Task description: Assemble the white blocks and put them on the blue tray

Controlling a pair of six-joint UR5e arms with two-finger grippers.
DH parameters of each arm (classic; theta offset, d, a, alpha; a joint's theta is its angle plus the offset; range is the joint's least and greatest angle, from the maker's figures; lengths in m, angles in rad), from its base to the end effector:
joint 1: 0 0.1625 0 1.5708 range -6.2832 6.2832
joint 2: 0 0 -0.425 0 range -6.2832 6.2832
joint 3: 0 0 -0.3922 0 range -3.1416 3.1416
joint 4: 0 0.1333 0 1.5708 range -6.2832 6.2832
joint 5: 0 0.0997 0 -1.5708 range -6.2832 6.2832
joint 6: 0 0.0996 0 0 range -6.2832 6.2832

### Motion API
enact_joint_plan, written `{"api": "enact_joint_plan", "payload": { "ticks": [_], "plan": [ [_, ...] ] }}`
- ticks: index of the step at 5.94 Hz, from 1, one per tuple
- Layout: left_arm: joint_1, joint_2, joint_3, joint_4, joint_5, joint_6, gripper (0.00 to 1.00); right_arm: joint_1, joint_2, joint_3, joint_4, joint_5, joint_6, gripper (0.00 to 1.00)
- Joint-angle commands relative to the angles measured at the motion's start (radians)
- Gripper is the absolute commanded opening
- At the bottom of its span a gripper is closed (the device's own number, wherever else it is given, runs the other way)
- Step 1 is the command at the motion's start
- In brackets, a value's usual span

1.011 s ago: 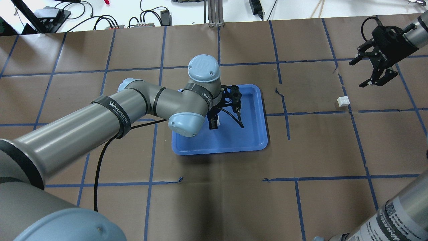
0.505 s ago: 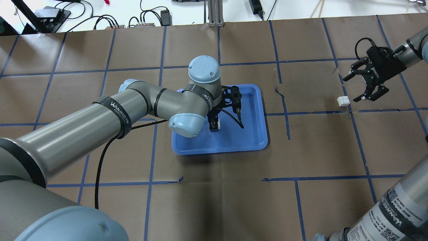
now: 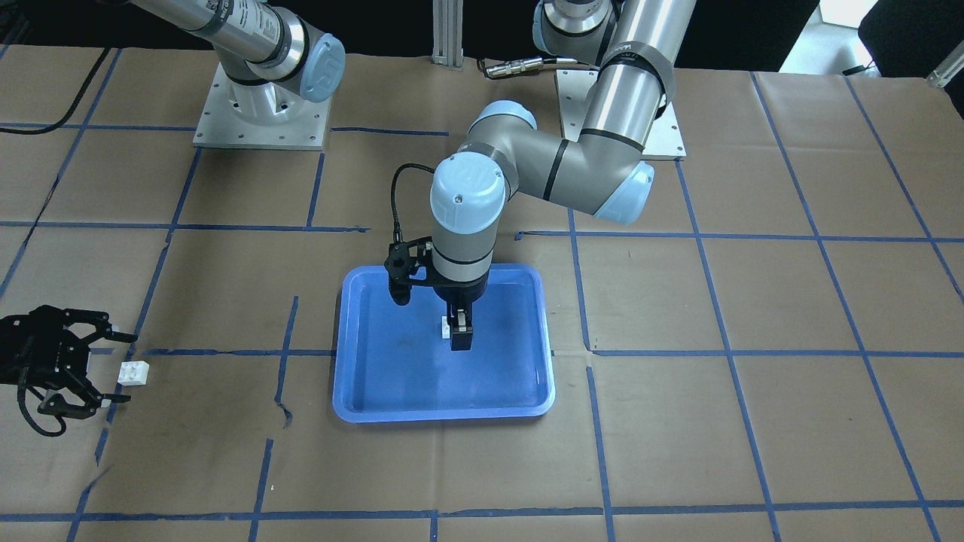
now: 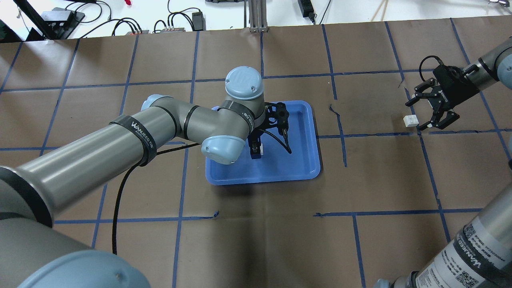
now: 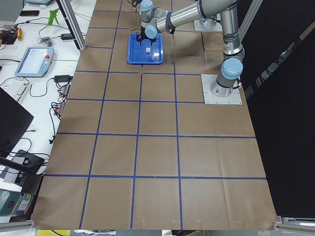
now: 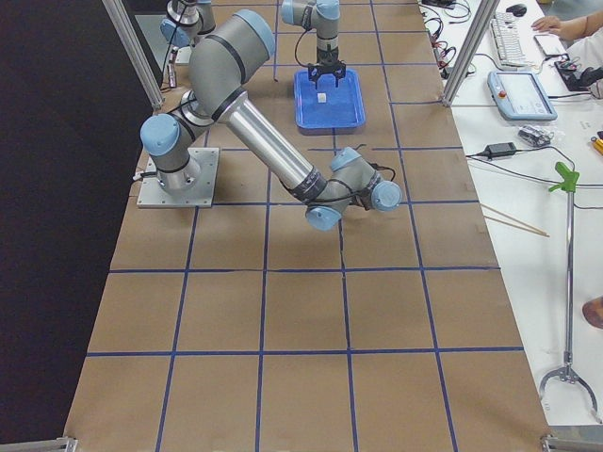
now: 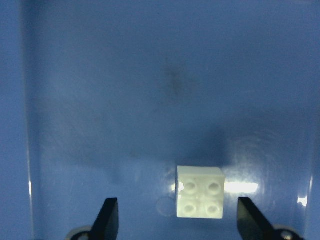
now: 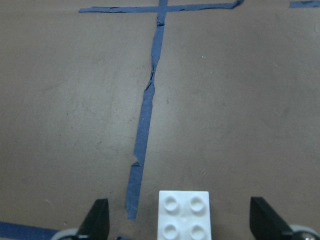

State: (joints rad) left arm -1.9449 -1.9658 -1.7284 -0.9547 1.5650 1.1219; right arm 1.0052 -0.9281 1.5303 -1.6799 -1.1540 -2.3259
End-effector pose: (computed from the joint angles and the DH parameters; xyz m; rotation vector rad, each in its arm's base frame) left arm -0.3450 -0.5125 0.2558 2.1239 2.2886 -0.0956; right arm -0.1871 -0.6187 0.1531 -1.8920 1.7409 -0.4581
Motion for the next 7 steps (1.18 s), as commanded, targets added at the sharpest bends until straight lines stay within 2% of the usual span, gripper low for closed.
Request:
{"api": "enact_joint_plan", "payload": {
  "ticks": [1, 2, 3, 4, 5, 6, 7],
  "plan": [
    [0.035, 0.217, 0.032, -0.265, 0.003, -0.057, 0.86, -0.004, 0.002, 0.004, -0.023, 0.0, -0.001, 0.8],
    [0.065, 0.319, 0.082, -0.429, -0.003, -0.147, 0.86, -0.004, 0.0, 0.002, -0.03, 0.0, -0.001, 0.62],
    [0.095, 0.4, 0.113, -0.561, 0.007, -0.271, 0.86, -0.004, -0.003, 0.002, -0.031, 0.0, -0.001, 0.49],
    [0.14, 0.428, 0.124, -0.584, 0.026, -0.466, 0.89, -0.004, -0.004, -0.007, -0.029, 0.0, -0.004, 0.39],
    [0.158, 0.455, 0.127, -0.578, 0.032, -0.686, 0.99, -0.004, -0.006, -0.01, -0.029, 0.0, -0.003, 0.33],
    [0.167, 0.458, 0.124, -0.567, 0.111, -0.935, 0.99, -0.004, -0.017, -0.012, -0.052, 0.002, 0.008, 0.31],
    [0.193, 0.462, 0.109, -0.561, 0.136, -1.143, 0.99, 0.003, -0.046, -0.012, -0.054, 0.002, 0.016, 0.31]
  ]
}}
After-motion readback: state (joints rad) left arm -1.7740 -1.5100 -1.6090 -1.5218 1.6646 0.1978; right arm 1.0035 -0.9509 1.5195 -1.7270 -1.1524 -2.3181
